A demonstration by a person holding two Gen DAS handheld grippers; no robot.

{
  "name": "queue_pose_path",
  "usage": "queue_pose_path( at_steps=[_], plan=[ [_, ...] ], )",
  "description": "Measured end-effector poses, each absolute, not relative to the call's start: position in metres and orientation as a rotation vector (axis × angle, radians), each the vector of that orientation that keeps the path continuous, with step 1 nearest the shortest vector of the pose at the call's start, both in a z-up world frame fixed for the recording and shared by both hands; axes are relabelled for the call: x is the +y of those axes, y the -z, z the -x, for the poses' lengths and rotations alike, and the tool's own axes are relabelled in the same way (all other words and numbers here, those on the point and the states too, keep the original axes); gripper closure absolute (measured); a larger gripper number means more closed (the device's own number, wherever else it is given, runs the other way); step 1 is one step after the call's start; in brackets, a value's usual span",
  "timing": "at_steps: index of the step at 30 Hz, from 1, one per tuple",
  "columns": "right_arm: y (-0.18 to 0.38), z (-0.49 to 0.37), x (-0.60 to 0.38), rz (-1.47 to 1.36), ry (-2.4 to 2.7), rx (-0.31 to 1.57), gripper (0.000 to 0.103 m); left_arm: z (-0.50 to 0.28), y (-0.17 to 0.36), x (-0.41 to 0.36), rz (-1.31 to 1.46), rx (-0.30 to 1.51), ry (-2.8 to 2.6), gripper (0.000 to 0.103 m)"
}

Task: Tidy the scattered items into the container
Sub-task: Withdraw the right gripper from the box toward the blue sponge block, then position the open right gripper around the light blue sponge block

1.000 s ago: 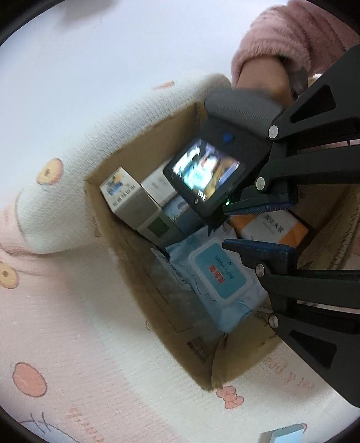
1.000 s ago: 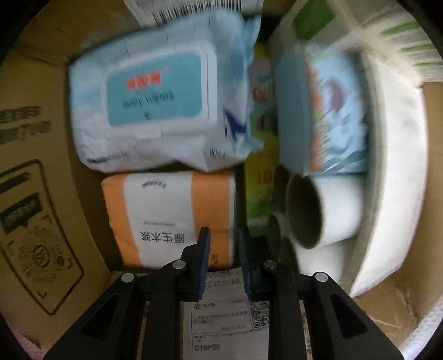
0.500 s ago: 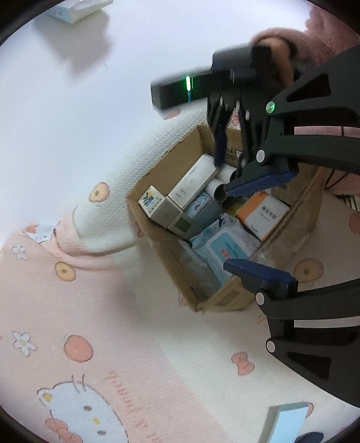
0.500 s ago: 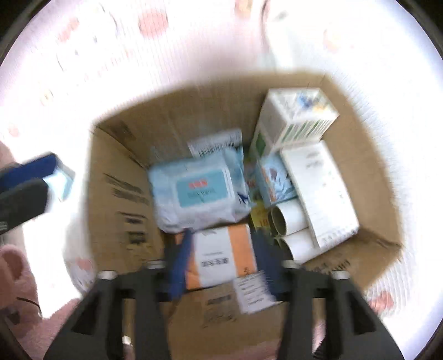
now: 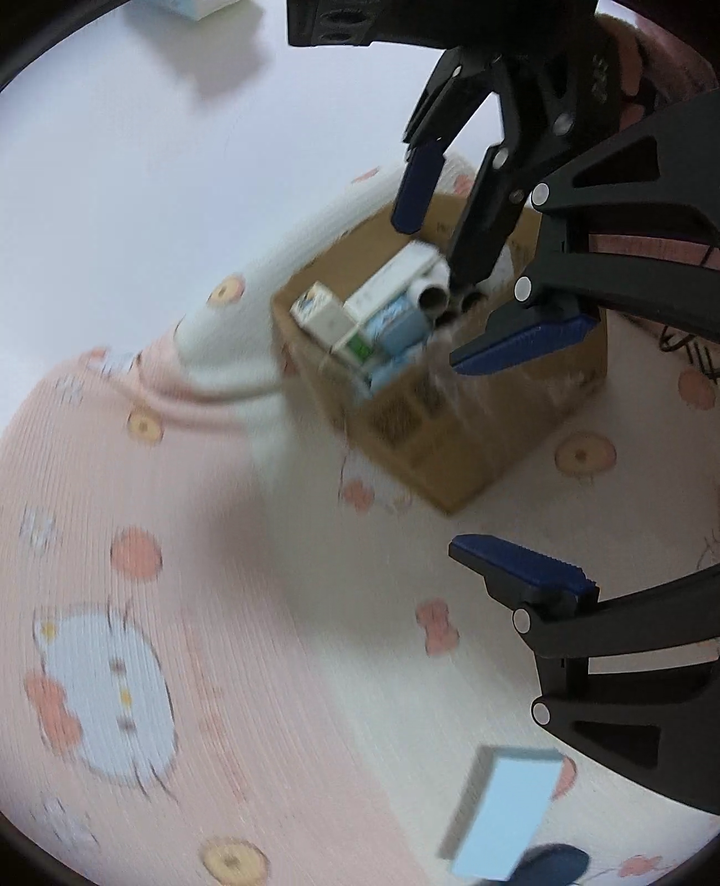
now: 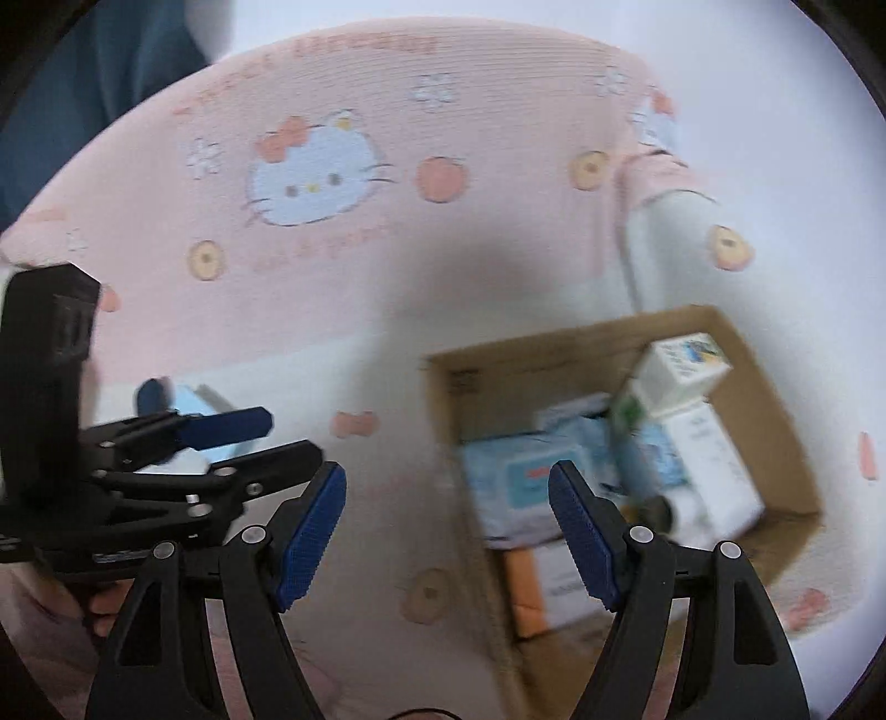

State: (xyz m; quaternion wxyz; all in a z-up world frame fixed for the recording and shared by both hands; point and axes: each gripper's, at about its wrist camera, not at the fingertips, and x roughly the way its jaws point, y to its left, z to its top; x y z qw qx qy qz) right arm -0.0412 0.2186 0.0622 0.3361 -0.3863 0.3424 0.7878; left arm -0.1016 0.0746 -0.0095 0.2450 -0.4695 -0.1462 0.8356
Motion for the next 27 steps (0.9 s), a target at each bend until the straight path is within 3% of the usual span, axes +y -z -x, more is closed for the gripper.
queue_pose_path(
  at_steps=[7, 13, 21, 27],
  plan=[
    [-0.045, 0.099, 0.208, 1.072, -2.154, 0.923, 0.029, 0.091, 0.046, 0.017, 1.366, -0.450, -2.417, 0.039],
    [-0.016, 0.149, 0.197, 1.150, -2.207, 0.927, 0.029, 0.078, 0.084, -0.043, 1.490, -0.629, -2.457, 0.039],
    [0.036, 0.193, 0.179, 1.062, -2.265, 1.138, 0.029, 0.072, 0.120, -0.124, 1.573, -0.695, -2.625, 0.039],
    [0.061, 0.232, 0.166, 1.126, -2.316, 1.053, 0.029, 0.087, 0.132, -0.162, 1.582, -0.711, -2.689, 0.042]
  ],
)
